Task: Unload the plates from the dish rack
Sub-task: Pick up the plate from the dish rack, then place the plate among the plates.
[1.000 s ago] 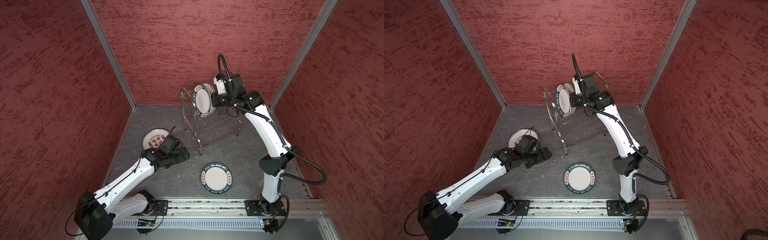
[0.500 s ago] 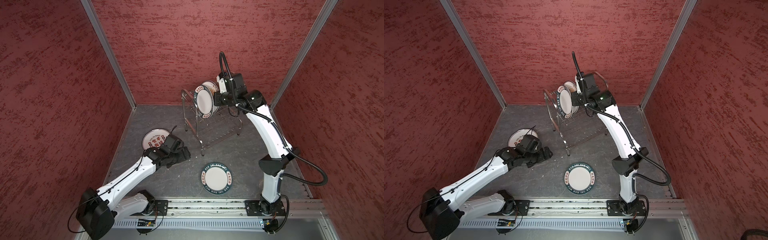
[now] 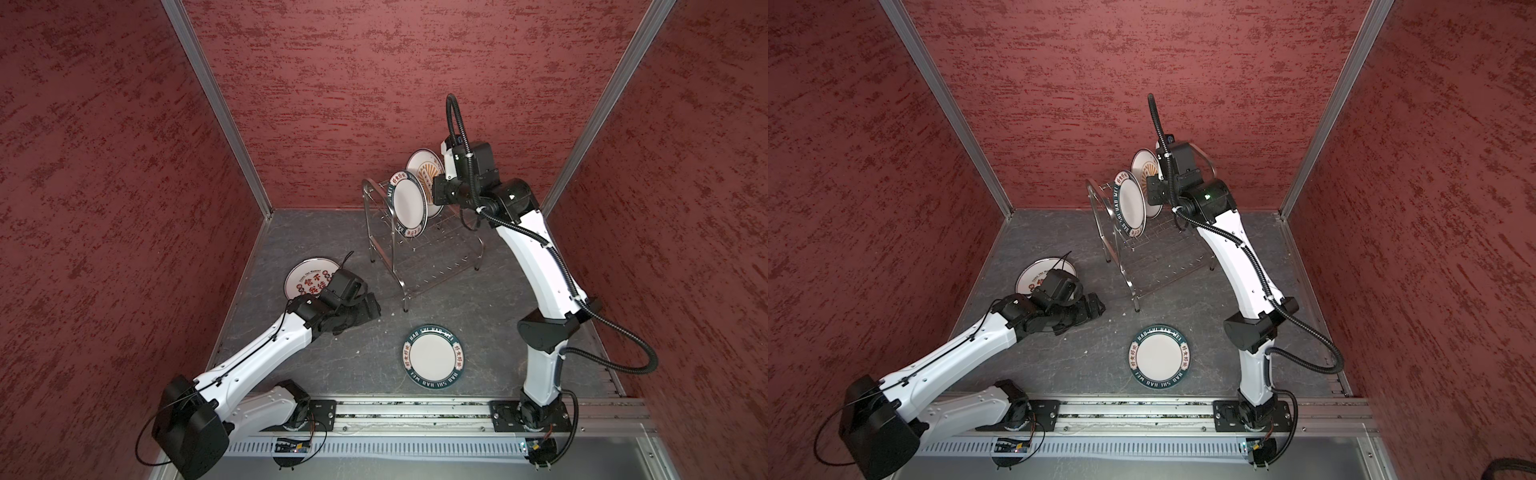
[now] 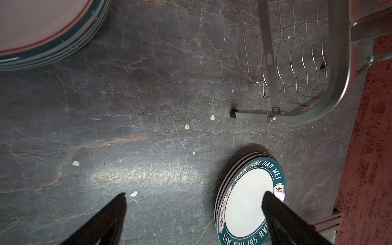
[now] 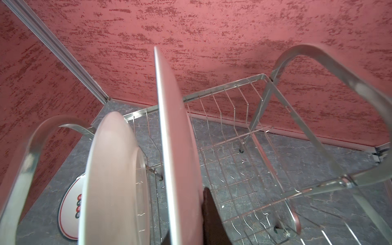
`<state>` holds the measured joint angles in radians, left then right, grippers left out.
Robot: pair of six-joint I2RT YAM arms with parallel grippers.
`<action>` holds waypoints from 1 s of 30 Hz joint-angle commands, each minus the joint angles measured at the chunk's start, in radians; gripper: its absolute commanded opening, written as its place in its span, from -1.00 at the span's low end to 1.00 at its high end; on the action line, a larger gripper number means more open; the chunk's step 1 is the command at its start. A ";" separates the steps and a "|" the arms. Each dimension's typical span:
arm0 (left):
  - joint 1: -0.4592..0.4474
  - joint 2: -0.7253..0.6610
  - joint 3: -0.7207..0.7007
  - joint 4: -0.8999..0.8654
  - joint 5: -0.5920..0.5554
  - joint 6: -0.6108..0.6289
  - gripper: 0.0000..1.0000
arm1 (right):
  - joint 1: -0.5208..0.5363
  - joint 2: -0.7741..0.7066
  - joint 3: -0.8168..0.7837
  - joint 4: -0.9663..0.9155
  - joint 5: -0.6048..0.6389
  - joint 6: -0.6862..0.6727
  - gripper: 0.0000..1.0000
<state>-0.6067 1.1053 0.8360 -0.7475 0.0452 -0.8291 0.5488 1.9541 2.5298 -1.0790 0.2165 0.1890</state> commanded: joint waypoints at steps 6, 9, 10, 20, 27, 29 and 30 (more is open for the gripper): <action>0.004 -0.018 0.011 -0.020 -0.050 0.013 0.99 | 0.000 -0.102 0.033 0.104 0.196 -0.090 -1.00; 0.004 -0.035 0.003 -0.012 -0.073 0.007 0.99 | 0.000 -0.149 0.033 0.123 0.257 -0.123 -1.00; 0.002 -0.042 0.000 -0.007 -0.079 0.004 0.99 | 0.000 -0.165 0.032 0.122 0.275 -0.130 -1.00; -0.033 -0.083 -0.022 0.083 -0.091 0.005 0.99 | 0.000 -0.539 -0.373 0.213 0.446 -0.111 -1.00; -0.056 -0.047 -0.003 0.110 -0.047 0.012 0.99 | 0.000 -0.786 -0.668 -0.027 0.501 0.214 -1.00; -0.059 -0.046 -0.018 0.144 -0.024 0.009 0.99 | 0.000 -0.863 -0.785 -0.072 0.433 0.299 -1.00; -0.060 -0.047 -0.022 0.159 -0.015 0.007 0.99 | 0.000 -0.894 -0.831 -0.086 0.395 0.337 -1.00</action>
<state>-0.6605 1.0580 0.8192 -0.6529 -0.0025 -0.8307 0.5488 1.1183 1.7851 -1.0683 0.6598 0.3428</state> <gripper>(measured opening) 0.995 0.113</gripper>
